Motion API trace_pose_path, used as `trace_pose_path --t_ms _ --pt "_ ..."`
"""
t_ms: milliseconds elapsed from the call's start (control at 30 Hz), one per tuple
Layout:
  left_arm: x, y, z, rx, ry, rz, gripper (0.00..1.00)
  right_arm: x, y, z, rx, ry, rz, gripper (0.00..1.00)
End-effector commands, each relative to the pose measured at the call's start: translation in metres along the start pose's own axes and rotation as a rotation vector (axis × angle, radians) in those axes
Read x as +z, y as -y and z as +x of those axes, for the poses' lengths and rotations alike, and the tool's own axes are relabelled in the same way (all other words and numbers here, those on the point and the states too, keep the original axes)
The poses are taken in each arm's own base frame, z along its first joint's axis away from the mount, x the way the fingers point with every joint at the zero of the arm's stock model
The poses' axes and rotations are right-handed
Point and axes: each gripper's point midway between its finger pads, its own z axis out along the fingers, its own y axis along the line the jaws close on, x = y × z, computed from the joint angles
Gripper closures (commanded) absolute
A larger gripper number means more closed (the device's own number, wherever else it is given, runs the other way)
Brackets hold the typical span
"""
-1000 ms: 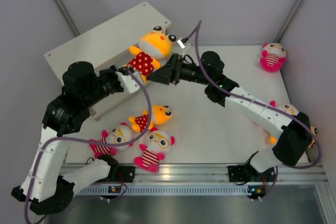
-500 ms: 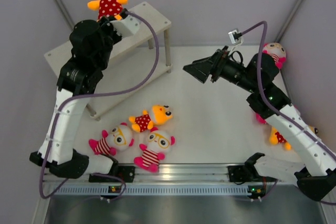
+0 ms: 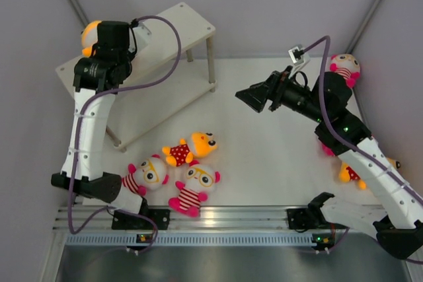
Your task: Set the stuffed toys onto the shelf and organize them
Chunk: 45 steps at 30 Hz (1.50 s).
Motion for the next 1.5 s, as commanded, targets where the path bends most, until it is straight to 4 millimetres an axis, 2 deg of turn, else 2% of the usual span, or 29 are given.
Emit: trace_pose_path --t_ms 0,67,200,333,400,433,467,500,533,567,600,633,733,767,833,867,1000,1033,1067,1133,1167,1200,1233,1267,1300,1333,1367,1400,1467 --pt "-0.036 -0.021 0.031 -0.086 -0.019 -0.073 1.0 -0.008 0.001 -0.01 -0.035 0.041 0.012 0.12" --pt "-0.045 -0.022 0.042 -0.078 -0.029 -0.084 1.0 -0.009 0.001 -0.009 -0.036 0.043 0.011 0.12" --pt "-0.044 -0.008 0.062 -0.041 -0.087 -0.075 1.0 -0.008 0.002 -0.01 -0.035 0.048 0.013 0.12" --pt "-0.047 -0.006 0.072 -0.036 -0.114 -0.09 1.0 -0.007 0.003 -0.009 -0.024 0.053 0.011 0.12" --pt "-0.045 -0.002 0.071 -0.037 -0.104 -0.072 1.0 -0.008 0.003 -0.009 -0.024 0.051 0.015 0.12" --pt "-0.045 0.0 0.07 -0.043 -0.095 -0.061 0.92 -0.007 0.006 -0.008 -0.02 0.047 0.026 0.11" --pt "-0.046 0.0 0.069 -0.048 -0.085 -0.058 0.66 -0.005 0.01 -0.007 -0.015 0.045 0.048 0.1" --pt "-0.046 0.002 0.067 -0.053 -0.073 -0.05 0.51 -0.006 0.017 -0.002 -0.006 0.026 0.08 0.09" --pt "-0.047 0.001 0.066 -0.059 -0.06 -0.045 0.41 -0.005 0.025 0.001 0.0 0.013 0.114 0.09" --pt "-0.052 0.0 0.065 -0.064 -0.04 -0.043 0.25 -0.005 0.035 0.001 -0.002 0.017 0.168 0.09" --pt "-0.054 -0.001 0.062 -0.069 -0.016 -0.034 0.12 -0.008 0.045 0.009 0.006 -0.014 0.217 0.09" --pt "-0.059 0.0 0.058 -0.074 0.032 -0.012 0.02 -0.008 0.053 0.013 -0.002 -0.025 0.252 0.09" --pt "-0.07 0.003 0.049 -0.093 0.121 0.031 0.02 -0.01 0.081 0.034 0.003 -0.075 0.356 0.09" --pt "-0.078 0.007 0.042 -0.106 0.193 0.073 0.02 -0.009 0.096 0.054 0.012 -0.118 0.39 0.09" --pt "-0.089 0.013 0.034 -0.121 0.273 0.119 0.02 -0.006 0.109 0.077 0.02 -0.162 0.403 0.08" --pt "-0.099 0.017 0.027 -0.131 0.344 0.156 0.02 -0.008 0.123 0.096 0.035 -0.194 0.432 0.09" --pt "-0.122 0.021 0.016 -0.139 0.472 0.213 0.02 0.0 0.138 0.106 0.077 -0.176 0.422 0.12" --pt "-0.128 0.021 0.015 -0.154 0.492 0.221 0.02 0.006 0.139 0.111 0.084 -0.186 0.407 0.13" --pt "-0.131 0.024 0.013 -0.159 0.515 0.243 0.02 0.021 0.143 0.126 0.092 -0.219 0.367 0.13" --pt "-0.14 0.041 0.006 -0.175 0.574 0.331 0.02 0.041 0.133 0.153 0.08 -0.293 0.288 0.12" --pt "-0.141 0.05 0.006 -0.173 0.577 0.371 0.02 0.055 0.138 0.179 0.093 -0.36 0.27 0.12" --pt "-0.139 0.065 0.009 -0.158 0.568 0.426 0.02 0.07 0.116 0.19 0.085 -0.375 0.154 0.11" --pt "-0.146 0.088 0.013 -0.122 0.581 0.531 0.02 0.08 0.108 0.2 0.108 -0.387 0.111 0.1" --pt "-0.148 0.102 0.018 -0.099 0.582 0.586 0.02 0.09 0.112 0.222 0.138 -0.434 0.092 0.1" --pt "-0.146 0.127 0.027 -0.073 0.553 0.673 0.02 0.1 0.1 0.229 0.144 -0.437 0.024 0.1" --pt "-0.155 0.144 0.035 -0.043 0.568 0.745 0.02 0.105 0.103 0.239 0.159 -0.456 0.031 0.05" --pt "-0.156 0.155 0.042 -0.033 0.558 0.784 0.02 0.116 0.116 0.254 0.165 -0.484 0.065 0.04" --pt "-0.15 0.175 0.053 -0.021 0.516 0.836 0.02 0.12 0.119 0.264 0.162 -0.508 0.078 0.03" --pt "-0.149 0.188 0.066 -0.007 0.494 0.854 0.02 0.133 0.128 0.287 0.176 -0.558 0.074 0.01"
